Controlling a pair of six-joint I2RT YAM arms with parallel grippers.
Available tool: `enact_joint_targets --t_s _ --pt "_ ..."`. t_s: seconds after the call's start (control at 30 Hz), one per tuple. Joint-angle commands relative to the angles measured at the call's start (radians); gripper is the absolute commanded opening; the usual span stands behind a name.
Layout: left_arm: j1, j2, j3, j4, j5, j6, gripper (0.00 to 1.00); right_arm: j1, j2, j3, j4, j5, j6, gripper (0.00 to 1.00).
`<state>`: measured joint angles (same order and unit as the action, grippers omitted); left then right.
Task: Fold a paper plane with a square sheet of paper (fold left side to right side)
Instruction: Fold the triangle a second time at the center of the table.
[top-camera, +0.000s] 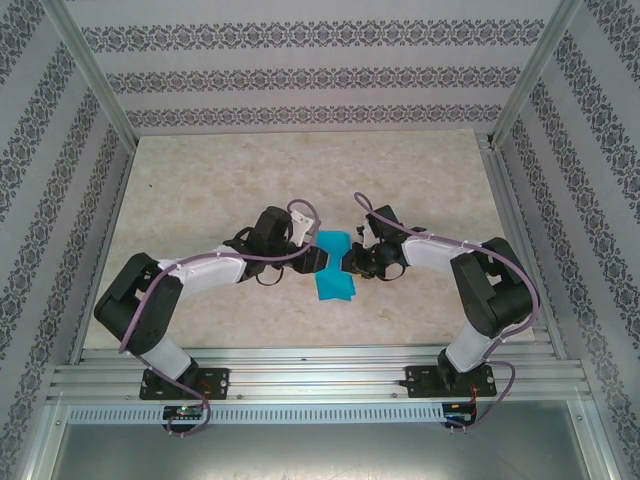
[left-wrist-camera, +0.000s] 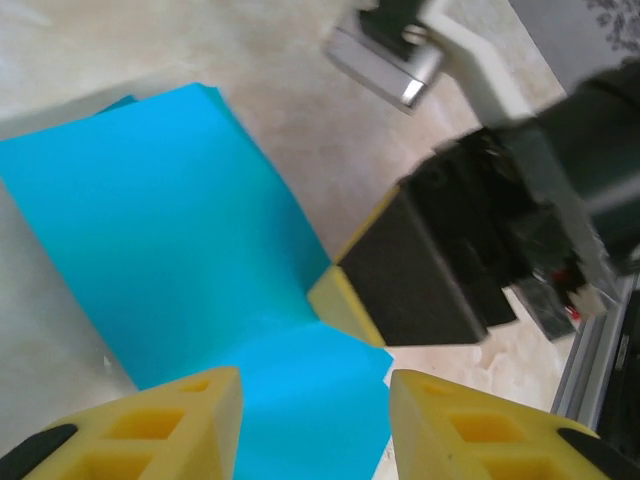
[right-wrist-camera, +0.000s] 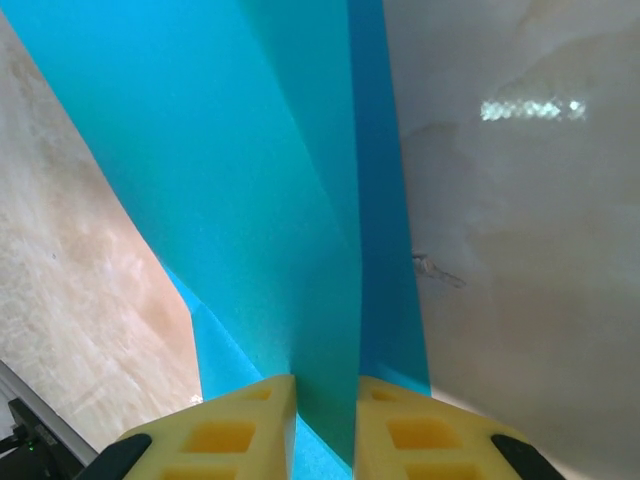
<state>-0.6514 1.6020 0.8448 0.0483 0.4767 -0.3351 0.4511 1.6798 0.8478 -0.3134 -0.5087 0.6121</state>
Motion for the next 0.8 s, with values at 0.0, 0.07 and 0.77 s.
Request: enact_joint_targets --t_s 0.0,0.07,0.77 --pt "-0.017 -0.022 -0.040 0.017 -0.042 0.093 0.45 -0.010 -0.021 0.008 0.032 -0.017 0.013 0.22" --pt "-0.017 -0.020 -0.044 0.030 -0.042 0.083 0.45 -0.012 -0.003 0.031 0.032 -0.022 -0.001 0.27" --pt "-0.057 -0.132 -0.105 0.018 -0.043 0.236 0.45 -0.029 -0.022 -0.044 0.132 -0.104 0.090 0.21"
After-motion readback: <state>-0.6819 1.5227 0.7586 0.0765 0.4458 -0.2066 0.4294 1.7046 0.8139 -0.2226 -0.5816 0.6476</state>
